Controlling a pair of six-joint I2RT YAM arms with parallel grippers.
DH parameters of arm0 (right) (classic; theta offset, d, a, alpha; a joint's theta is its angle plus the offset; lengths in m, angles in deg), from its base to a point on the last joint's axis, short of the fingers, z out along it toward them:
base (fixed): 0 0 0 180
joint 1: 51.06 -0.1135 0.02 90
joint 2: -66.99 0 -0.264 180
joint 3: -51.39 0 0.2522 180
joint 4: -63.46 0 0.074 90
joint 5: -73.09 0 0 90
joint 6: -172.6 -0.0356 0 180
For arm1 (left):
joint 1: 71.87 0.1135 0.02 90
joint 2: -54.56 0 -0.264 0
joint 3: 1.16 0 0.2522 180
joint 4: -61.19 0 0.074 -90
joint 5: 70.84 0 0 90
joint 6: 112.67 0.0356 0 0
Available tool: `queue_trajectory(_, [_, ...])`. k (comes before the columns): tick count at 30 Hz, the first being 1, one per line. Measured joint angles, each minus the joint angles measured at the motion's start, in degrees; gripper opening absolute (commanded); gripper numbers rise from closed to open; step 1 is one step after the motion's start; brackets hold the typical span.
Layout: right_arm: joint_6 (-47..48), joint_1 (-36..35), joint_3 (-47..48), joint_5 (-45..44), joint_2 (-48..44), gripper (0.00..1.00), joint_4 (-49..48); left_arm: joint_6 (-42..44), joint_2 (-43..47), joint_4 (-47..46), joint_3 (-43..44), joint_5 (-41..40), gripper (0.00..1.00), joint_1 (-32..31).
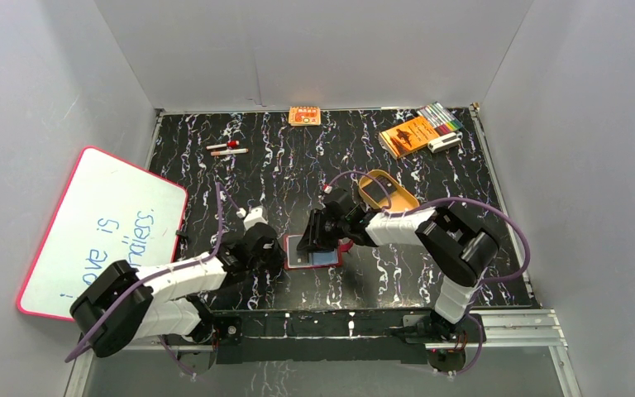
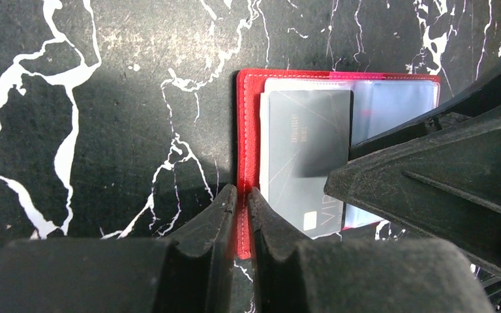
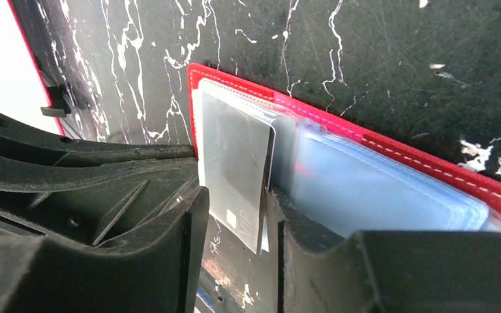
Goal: Put the credit cards into the card holder
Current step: Insert the credit card into the card holder.
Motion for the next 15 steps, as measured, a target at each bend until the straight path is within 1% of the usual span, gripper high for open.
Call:
queue_trajectory(2, [0.3,-0.4,0.5,-0.9,-0.4,0.55,0.9,0.0,0.8,1.1,0.0,-0.1,0.16,0.0])
queue_trajectory(3, [0.7,-0.6,0.6,-1.3,-0.7,0.61,1.5,0.0,1.2,1.8,0.0,-0.2,0.18,0.0])
queue_trajectory(4, [1.0,-0.8,0.9,-2.0,-1.2,0.63,2.6,0.0,1.7,2.4,0.0,-0.5,0.19,0.0])
queue_trajectory(6, [1.7,-1.1,1.3,-3.1,-2.3,0.64,4.4,0.0,3.0,3.7,0.0,-1.0,0.22,0.0])
queue_trajectory(13, [3.4,-1.3,1.6,-6.5,-5.2,0.65,9.7,0.2,6.4,7.1,0.0,-2.4,0.26,0.0])
queue_trajectory(15, [3.8,-1.3,1.6,-7.1,-6.1,0.65,11.1,0.2,7.3,8.3,0.1,-2.7,0.29,0.0])
